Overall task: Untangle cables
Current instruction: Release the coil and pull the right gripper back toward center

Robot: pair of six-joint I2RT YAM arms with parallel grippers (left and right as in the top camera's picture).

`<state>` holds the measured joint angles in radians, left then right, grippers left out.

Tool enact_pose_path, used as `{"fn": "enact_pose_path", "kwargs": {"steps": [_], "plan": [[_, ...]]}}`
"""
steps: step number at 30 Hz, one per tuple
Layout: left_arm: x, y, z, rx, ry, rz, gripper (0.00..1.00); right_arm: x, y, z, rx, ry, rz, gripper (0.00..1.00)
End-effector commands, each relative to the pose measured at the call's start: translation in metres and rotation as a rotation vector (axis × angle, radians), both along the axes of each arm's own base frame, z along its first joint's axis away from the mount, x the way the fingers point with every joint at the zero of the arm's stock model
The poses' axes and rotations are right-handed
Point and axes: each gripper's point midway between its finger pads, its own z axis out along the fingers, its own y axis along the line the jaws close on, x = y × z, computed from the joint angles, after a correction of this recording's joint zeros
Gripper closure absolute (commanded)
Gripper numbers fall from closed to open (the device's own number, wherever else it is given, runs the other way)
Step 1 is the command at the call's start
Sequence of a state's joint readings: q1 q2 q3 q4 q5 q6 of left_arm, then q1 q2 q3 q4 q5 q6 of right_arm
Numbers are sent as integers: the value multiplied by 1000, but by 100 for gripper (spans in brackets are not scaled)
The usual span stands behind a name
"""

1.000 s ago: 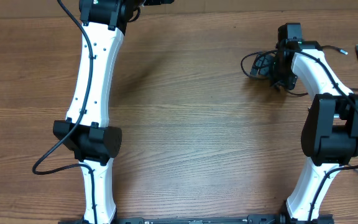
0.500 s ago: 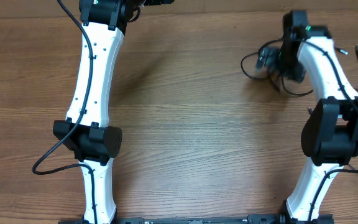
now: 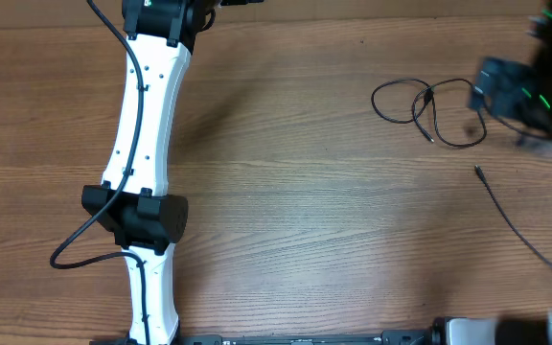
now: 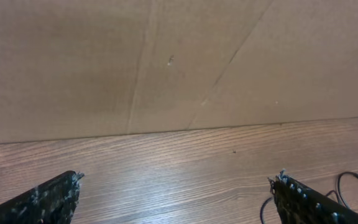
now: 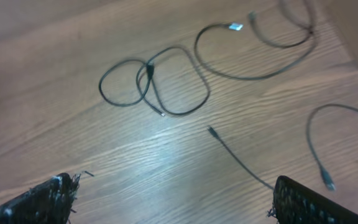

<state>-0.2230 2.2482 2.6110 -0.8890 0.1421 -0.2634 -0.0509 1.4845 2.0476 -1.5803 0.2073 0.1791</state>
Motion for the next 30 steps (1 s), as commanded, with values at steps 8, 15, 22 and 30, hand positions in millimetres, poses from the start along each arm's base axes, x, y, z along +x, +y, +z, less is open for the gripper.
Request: {"fn": "enact_pose_path", "kwargs": {"steps": [8, 15, 22, 30], "plan": [[-1, -1, 8, 0, -21, 8, 0, -68, -6, -55, 47, -170, -97, 0], [-1, 0, 8, 3, -20, 12, 1, -53, -8, -163, 55, -94, -105, 0], [0, 2, 7, 9, -19, 22, 0, -23, -11, -192, 53, -68, -104, 0], [-10, 4, -9, 27, 58, 21, 1, 7, -14, -169, 46, -219, -99, 0]]}}
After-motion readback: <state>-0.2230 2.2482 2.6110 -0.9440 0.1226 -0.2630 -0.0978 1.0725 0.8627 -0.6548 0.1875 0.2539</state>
